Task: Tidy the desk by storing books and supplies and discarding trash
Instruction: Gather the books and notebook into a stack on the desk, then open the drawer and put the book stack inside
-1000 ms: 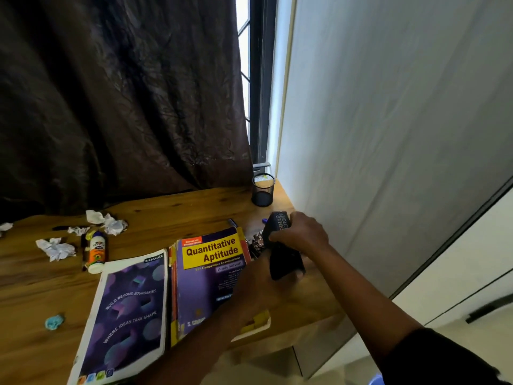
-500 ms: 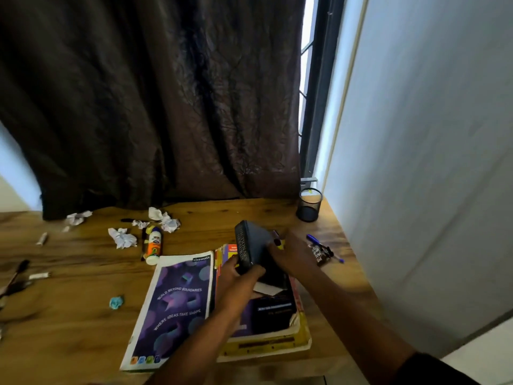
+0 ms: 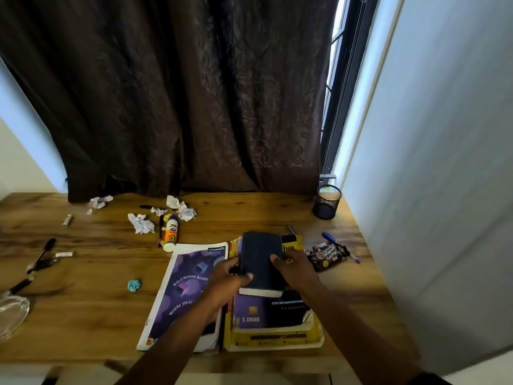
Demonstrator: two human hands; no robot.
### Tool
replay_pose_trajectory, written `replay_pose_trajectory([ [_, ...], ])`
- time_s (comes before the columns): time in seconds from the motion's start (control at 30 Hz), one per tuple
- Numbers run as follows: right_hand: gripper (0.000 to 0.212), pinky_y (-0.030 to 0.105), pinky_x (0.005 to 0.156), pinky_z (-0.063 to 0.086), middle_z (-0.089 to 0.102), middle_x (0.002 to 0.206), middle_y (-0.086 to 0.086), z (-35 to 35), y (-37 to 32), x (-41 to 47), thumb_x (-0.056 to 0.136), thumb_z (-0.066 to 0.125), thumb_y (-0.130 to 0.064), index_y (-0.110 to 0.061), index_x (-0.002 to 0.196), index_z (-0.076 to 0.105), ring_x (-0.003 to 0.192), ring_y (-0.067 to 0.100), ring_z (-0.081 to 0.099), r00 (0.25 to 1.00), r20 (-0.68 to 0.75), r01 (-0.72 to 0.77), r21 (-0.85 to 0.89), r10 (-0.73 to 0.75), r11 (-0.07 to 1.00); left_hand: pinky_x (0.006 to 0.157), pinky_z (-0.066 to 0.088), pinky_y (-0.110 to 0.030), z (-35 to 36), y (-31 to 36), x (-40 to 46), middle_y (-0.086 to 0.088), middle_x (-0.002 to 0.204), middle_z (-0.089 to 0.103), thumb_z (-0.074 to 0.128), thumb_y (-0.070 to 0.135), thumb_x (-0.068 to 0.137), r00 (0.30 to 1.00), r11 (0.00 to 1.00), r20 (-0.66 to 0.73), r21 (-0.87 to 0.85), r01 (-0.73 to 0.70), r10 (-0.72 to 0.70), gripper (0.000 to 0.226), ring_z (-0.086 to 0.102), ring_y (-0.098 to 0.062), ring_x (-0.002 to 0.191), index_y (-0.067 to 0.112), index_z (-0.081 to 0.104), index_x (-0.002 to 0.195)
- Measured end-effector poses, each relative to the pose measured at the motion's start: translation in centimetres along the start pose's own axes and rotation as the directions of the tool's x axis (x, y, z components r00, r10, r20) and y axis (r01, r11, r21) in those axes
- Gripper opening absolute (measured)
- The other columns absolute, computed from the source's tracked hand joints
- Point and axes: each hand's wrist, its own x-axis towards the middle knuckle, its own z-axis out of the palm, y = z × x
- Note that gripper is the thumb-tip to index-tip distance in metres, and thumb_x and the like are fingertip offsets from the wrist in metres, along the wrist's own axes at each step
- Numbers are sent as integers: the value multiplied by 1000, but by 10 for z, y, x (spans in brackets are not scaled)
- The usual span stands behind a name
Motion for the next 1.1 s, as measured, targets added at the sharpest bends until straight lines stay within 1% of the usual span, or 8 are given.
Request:
replay_pose_trajectory([
  [0.07, 26, 27, 72, 50, 64, 90, -12, -3, -2, -7, 96, 66, -45, -20, 100, 68, 92, 15, 65, 996, -46, 72, -155, -80, 985, 94, 57, -36, 1, -5, 4, 8, 108, 75, 72, 28, 92, 1000, 988, -13, 155, -17, 20, 29, 69, -9, 99, 24, 70, 121],
  [0.2, 32, 27, 69, 38, 63, 85, -4, -4, -5, -17, 98, 59, -48, -19, 101, 71, 87, 20, 65, 967, -90, 166, -482, -237, 861, 64, 45, -20, 8, -7, 1, 12, 91, 67, 67, 45, 94, 986, 868, -104, 492, -64, 132, 22, 64, -9, 85, 27, 73, 106],
  [0.37, 31, 28, 68, 43, 56, 79, -4, -8, 2, -22, 96, 61, -50, -20, 87, 65, 83, 22, 65, 959, -135, 109, -634, -249, 765, 83, 58, -33, 16, -16, 2, 13, 97, 72, 70, 45, 91, 982, 882, -88, 457, -110, 168, 25, 68, -12, 92, 26, 73, 109],
  [0.57, 35, 30, 70, 46, 62, 86, -5, -10, 11, -23, 96, 58, -54, -21, 102, 66, 90, 21, 67, 969, -117, 116, -557, -216, 822, 84, 60, -40, 23, -19, -4, 7, 100, 76, 71, 41, 92, 970, 909, -147, 400, -120, 192, 23, 71, -13, 92, 24, 73, 108],
  [0.77, 33, 35, 92, 49, 61, 124, 5, -4, 25, -38, 92, 68, -35, -25, 123, 60, 114, 24, 59, 927, -231, 194, -379, -296, 905, 80, 62, -35, 26, -32, -40, 14, 97, 72, 67, 29, 97, 930, 970, -297, 175, -171, 218, 18, 70, -3, 85, 24, 71, 114],
  [0.97, 29, 23, 74, 53, 58, 114, -4, 27, 32, -84, 93, 65, -14, -21, 121, 63, 94, 10, 61, 724, -366, 551, -203, -585, 810, 69, 60, -24, 31, -61, -78, 18, 97, 72, 65, 22, 99, 894, 954, -337, 156, -255, 294, 13, 69, -1, 92, 32, 68, 105],
  [1.03, 29, 18, 70, 53, 62, 108, -4, 39, 32, -101, 94, 65, -13, -18, 122, 62, 89, 7, 62, 720, -314, 618, -117, -619, 778, 70, 59, -27, 29, -70, -85, 18, 93, 73, 63, 18, 99, 912, 955, -286, 143, -261, 293, 14, 70, -3, 89, 31, 70, 101],
  [1.1, 28, 16, 71, 56, 68, 103, -5, 52, 36, -115, 96, 65, -21, -18, 124, 62, 91, 5, 67, 781, -213, 591, -54, -587, 805, 70, 61, -38, 27, -82, -91, 10, 91, 74, 62, 15, 100, 947, 968, -202, 94, -233, 248, 18, 72, -11, 85, 29, 72, 95],
])
